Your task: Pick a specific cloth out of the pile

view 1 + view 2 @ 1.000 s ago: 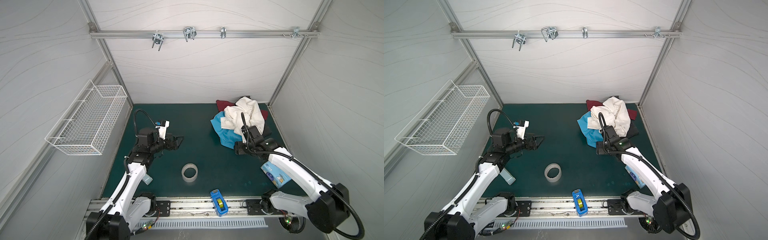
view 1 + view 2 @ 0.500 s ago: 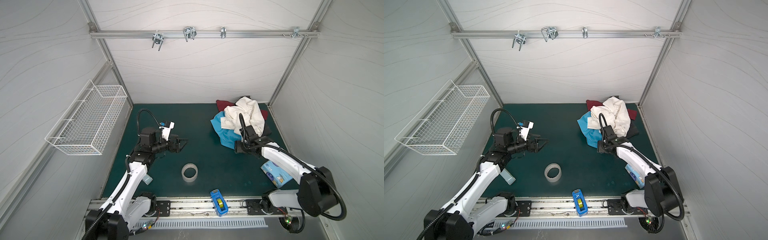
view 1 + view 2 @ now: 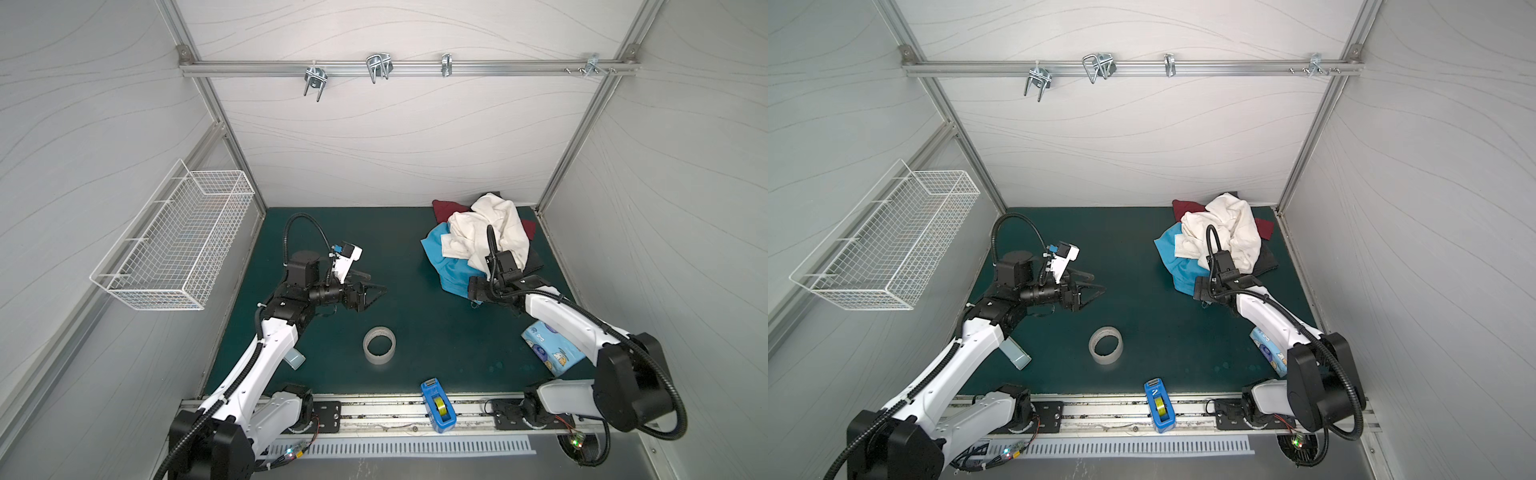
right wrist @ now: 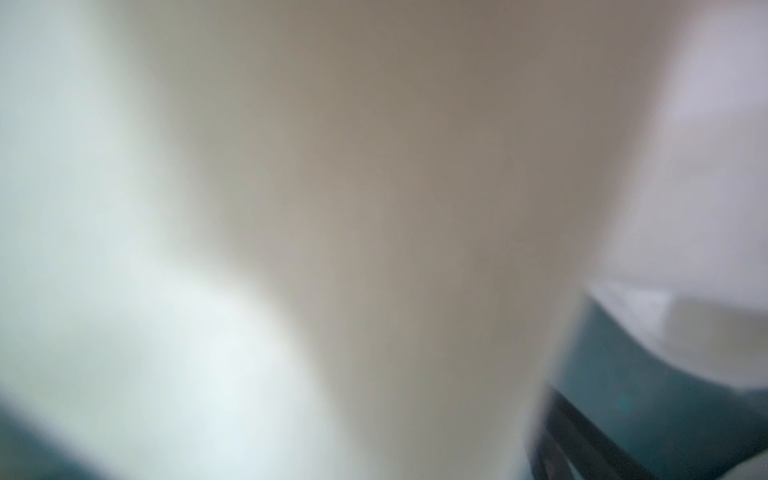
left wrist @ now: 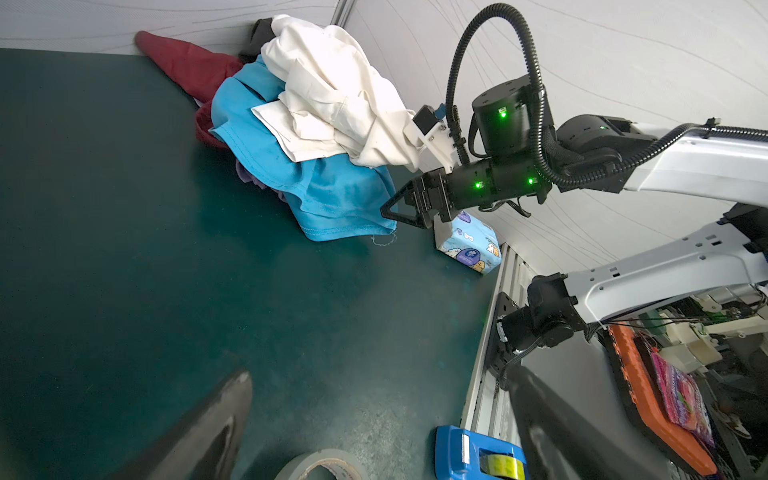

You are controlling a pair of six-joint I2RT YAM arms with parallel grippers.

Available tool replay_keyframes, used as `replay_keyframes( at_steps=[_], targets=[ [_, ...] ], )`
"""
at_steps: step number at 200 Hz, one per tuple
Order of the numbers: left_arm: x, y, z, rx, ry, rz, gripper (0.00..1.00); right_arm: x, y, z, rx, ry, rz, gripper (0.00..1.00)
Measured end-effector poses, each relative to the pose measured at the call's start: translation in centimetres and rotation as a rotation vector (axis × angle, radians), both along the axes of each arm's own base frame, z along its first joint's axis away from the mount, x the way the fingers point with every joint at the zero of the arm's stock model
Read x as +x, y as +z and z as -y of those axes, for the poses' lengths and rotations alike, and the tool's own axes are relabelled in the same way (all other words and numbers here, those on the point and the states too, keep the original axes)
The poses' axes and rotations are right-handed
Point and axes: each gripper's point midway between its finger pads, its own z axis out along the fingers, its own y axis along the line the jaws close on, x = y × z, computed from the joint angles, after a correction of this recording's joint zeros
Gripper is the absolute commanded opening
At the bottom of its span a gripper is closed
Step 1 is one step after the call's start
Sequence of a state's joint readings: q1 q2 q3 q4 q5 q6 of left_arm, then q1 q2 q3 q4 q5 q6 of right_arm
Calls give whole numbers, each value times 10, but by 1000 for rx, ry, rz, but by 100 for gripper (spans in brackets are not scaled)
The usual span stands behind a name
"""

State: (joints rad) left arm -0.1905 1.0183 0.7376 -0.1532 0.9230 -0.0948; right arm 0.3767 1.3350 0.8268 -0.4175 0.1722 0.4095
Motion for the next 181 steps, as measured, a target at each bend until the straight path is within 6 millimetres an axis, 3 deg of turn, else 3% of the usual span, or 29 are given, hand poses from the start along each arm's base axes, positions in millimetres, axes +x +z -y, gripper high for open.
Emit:
replay_keyframes(
  at_steps=[49, 110, 169, 181],
  targets=[
    [-1, -5, 0, 11, -7, -16, 97, 2, -14, -3, 10, 13, -40, 83],
    [-3, -7, 2, 16, -15, -21, 97, 5, -14, -10, 55, 32, -38, 54],
    [-3, -7, 2, 22, -18, -19, 97, 6, -24, -13, 65, 39, -66, 50],
    [-3, -7, 2, 24, -18, -19, 97, 6, -28, -13, 59, 42, -76, 44]
  ],
)
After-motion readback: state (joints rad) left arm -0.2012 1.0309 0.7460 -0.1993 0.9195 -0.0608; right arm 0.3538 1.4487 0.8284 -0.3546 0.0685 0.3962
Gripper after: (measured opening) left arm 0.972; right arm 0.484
